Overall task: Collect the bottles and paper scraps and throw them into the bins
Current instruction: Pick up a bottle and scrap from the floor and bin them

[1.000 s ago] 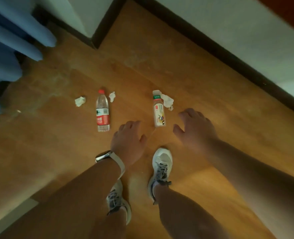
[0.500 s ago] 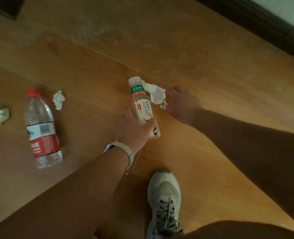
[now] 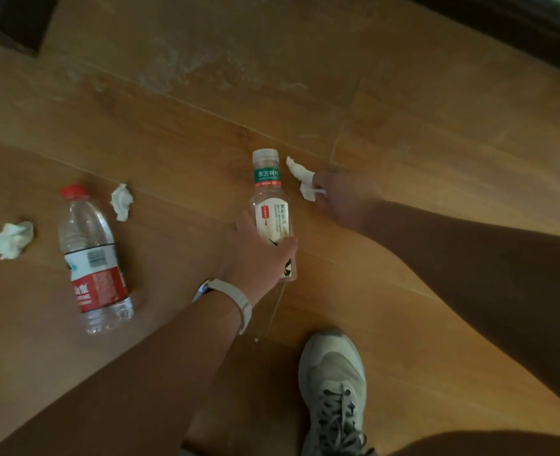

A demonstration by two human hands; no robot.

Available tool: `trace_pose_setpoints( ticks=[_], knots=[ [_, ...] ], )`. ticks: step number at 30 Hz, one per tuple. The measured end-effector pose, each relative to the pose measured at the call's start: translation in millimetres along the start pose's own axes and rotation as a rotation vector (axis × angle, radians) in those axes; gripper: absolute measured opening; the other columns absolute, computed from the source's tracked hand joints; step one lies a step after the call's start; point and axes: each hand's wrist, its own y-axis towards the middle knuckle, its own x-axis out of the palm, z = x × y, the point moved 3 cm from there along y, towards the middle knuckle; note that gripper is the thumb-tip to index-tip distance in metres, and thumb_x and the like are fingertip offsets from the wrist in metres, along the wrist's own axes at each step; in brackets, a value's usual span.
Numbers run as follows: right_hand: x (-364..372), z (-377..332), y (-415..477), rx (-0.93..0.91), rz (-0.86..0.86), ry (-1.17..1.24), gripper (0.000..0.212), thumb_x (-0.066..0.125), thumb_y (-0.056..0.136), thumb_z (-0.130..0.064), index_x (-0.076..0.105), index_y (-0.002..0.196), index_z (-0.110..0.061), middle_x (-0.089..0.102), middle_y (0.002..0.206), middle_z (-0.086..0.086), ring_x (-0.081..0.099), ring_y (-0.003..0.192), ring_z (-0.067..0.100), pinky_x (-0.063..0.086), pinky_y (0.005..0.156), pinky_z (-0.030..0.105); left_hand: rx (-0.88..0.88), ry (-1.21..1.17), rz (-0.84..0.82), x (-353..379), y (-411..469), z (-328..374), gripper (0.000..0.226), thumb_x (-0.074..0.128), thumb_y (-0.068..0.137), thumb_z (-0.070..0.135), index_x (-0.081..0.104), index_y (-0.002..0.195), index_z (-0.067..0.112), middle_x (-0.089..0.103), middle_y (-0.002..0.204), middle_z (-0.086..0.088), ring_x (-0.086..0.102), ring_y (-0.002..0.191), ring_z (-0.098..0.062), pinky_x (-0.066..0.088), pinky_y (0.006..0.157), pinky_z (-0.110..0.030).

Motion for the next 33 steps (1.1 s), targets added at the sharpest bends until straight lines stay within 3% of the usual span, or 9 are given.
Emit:
trace_pose_setpoints(
  ticks=[3,6,9,14,18,26,30,33],
  knots=[
    [-10,-4,-27,0.032,0.030,0.115,0.016,0.049,0.095,-0.028,0.059,0.104,-0.019,0.055,0.094,0.001,0.054,0.080,0.021,0.039,0.063,0.030,0.007,-0.018,-0.003,-19,-21,4,0.058,0.077,0.078,0.033,0.041,0.123,0.025,0.055,0.108,0.000,0.069,0.074,-0.014,0.053,0.046,-0.019],
    [-25,-18,-65,0.048,0.053,0.156,0.018,0.050,0.094,-0.026,0.059,0.105,-0.016,0.058,0.094,0.004,0.058,0.081,0.026,0.045,0.065,0.034,0.009,-0.057,-0.007,-38,-55,12,0.056,0.076,0.077,0.033,0.042,0.121,0.027,0.056,0.111,-0.001,0.068,0.078,-0.013,0.049,0.045,-0.015],
    [-49,-34,-106,0.077,0.056,0.197,0.015,0.050,0.092,-0.025,0.060,0.102,-0.017,0.057,0.091,0.001,0.056,0.079,0.025,0.038,0.063,0.031,0.016,-0.033,0.001,-58,-100,24,0.055,0.075,0.076,0.035,0.041,0.119,0.029,0.054,0.109,0.002,0.064,0.081,-0.011,0.045,0.042,-0.011],
    [-112,-66,-181,0.097,0.061,0.320,0.009,0.050,0.090,-0.018,0.058,0.094,-0.016,0.053,0.088,0.000,0.051,0.077,0.024,0.034,0.062,0.030,0.063,0.022,0.002,-93,-182,54,0.063,0.072,0.070,0.041,0.033,0.119,0.038,0.053,0.108,0.004,0.062,0.091,-0.015,0.059,0.071,-0.041],
    [-178,-90,-242,0.111,0.106,0.369,0.004,0.052,0.089,-0.018,0.055,0.087,-0.020,0.055,0.086,-0.001,0.051,0.075,0.022,0.031,0.060,0.029,0.110,0.066,-0.015,-131,-251,88,0.077,0.072,0.073,0.040,0.028,0.135,0.037,0.050,0.113,0.004,0.059,0.094,-0.014,0.058,0.076,-0.042],
    [-289,-128,-340,0.179,0.181,0.386,0.006,0.051,0.089,-0.017,0.056,0.087,-0.020,0.053,0.081,-0.006,0.050,0.071,0.019,0.027,0.051,0.026,0.180,0.090,-0.029,-213,-366,143,0.071,0.070,0.069,0.045,0.035,0.130,0.039,0.054,0.112,0.009,0.062,0.097,-0.015,0.059,0.073,-0.045],
    [-333,-156,-392,0.234,0.210,0.407,0.008,0.050,0.093,-0.017,0.057,0.090,-0.021,0.051,0.080,-0.008,0.050,0.069,0.016,0.026,0.050,0.025,0.205,0.062,-0.031,-255,-423,167,0.064,0.076,0.077,0.033,0.038,0.129,0.034,0.055,0.110,0.011,0.064,0.092,-0.009,0.059,0.073,-0.037],
    [-361,-178,-433,0.269,0.236,0.443,0.008,0.051,0.093,-0.019,0.056,0.089,-0.024,0.056,0.080,-0.006,0.051,0.064,0.012,0.029,0.048,0.025,0.250,0.046,-0.032,-285,-467,181,0.068,0.076,0.076,0.036,0.035,0.130,0.038,0.059,0.111,0.011,0.065,0.093,-0.007,0.059,0.074,-0.035]
  ],
)
